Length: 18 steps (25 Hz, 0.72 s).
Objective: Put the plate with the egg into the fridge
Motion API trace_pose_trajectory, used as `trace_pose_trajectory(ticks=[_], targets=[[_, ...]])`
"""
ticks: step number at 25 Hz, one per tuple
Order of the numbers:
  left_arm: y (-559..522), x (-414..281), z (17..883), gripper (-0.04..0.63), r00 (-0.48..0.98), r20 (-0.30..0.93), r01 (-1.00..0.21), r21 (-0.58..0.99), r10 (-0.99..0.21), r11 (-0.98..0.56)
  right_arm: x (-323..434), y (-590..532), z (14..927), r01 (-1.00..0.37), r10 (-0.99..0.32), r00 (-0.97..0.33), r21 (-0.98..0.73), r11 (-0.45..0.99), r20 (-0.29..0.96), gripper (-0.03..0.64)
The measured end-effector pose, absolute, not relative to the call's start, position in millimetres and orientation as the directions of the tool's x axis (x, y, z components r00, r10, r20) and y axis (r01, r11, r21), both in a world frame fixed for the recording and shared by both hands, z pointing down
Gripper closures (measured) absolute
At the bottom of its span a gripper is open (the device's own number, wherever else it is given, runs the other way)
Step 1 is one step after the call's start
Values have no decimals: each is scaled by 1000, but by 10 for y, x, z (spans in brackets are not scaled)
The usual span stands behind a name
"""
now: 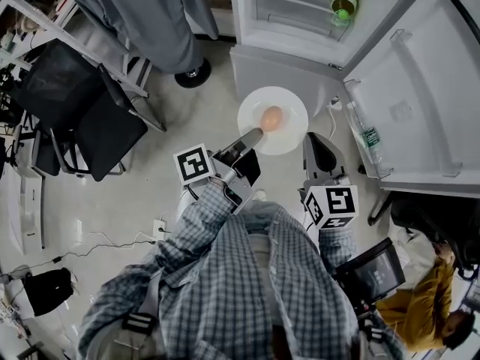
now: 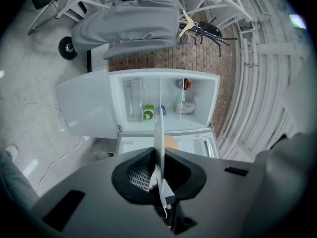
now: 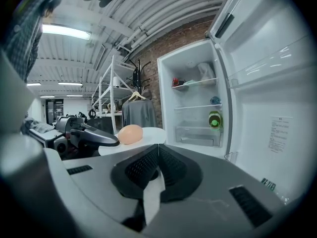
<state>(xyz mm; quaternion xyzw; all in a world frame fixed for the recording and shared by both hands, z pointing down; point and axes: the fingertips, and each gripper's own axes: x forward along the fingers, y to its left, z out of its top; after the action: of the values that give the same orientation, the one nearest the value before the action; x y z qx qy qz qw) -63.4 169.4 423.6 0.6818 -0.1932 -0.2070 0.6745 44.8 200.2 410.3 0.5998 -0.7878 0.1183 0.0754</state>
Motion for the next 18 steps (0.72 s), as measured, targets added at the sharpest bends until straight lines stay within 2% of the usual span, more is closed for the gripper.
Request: trace_pose_trajectory(ticks=[18], targets=[[1312,-302,4342,569,854,1,11,1000,-520,19,781,1641,4233,-969,-930,-239,-126,211,281,611]])
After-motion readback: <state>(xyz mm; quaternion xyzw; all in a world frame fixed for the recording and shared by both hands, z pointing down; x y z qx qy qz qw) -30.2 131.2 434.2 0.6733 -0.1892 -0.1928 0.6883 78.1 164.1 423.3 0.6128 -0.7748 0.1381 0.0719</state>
